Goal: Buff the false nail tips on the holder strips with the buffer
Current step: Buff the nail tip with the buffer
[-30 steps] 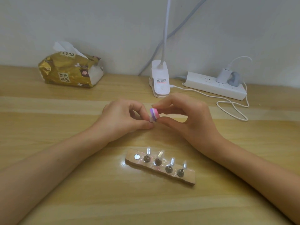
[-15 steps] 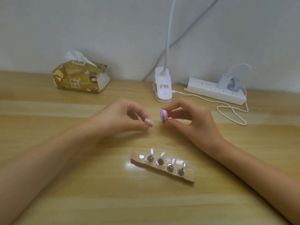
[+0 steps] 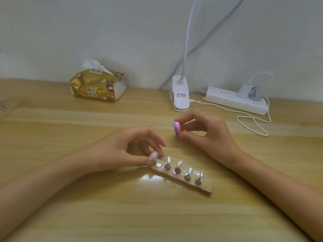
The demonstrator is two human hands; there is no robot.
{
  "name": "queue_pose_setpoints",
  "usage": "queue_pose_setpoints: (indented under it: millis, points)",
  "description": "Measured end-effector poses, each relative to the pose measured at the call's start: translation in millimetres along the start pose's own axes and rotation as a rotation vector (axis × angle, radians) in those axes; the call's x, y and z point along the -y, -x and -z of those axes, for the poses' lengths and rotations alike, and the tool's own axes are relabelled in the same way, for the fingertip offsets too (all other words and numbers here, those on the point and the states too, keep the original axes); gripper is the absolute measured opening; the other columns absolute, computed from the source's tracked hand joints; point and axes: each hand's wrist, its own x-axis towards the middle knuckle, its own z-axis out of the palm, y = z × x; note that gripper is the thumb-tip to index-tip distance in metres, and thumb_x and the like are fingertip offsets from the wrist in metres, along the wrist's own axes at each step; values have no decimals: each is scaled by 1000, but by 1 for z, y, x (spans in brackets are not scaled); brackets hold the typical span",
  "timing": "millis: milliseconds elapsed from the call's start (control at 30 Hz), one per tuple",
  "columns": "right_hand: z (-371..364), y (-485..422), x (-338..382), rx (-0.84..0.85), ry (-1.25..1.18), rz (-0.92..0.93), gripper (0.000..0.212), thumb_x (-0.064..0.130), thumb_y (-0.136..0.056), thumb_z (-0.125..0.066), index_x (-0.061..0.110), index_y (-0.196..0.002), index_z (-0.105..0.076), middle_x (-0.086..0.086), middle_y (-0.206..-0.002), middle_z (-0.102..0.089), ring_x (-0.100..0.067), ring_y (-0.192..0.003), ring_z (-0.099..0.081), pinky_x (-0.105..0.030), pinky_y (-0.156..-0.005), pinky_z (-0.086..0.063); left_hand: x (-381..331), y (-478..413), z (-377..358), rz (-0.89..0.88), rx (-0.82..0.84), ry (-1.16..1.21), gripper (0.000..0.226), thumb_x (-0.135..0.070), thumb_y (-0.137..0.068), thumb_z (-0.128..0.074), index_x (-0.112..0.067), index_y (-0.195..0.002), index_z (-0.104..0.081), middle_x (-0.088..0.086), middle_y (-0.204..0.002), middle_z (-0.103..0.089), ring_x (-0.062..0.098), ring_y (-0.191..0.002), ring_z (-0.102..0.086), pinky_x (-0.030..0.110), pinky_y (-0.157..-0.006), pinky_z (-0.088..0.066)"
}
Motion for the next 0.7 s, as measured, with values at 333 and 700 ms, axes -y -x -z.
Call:
queue_pose_setpoints:
  millis: [333,700]
  points:
    - [0,-2,-4,74,47,24,22,-3,-82,-78,6,-100,-70,1,-99,-74,-10,-90,-73,-22,-86,-57,-4,19,-22,21,-223,-230,28,-47,-66,-78,-33,-89,-70,-24,-95,-68,6,-96,-53,13,-77,-41]
    - [-2,-2,-5,75,26,37,17,1,-85,-77,6,-99,-70,1,-97,-74,-12,-89,-73,-27,-86,-58,-17,14,-35,82,-313,-217,36,-63,-58,-63,-43,-88,-67,-26,-90,-67,5,-95,-57,41,-95,-42]
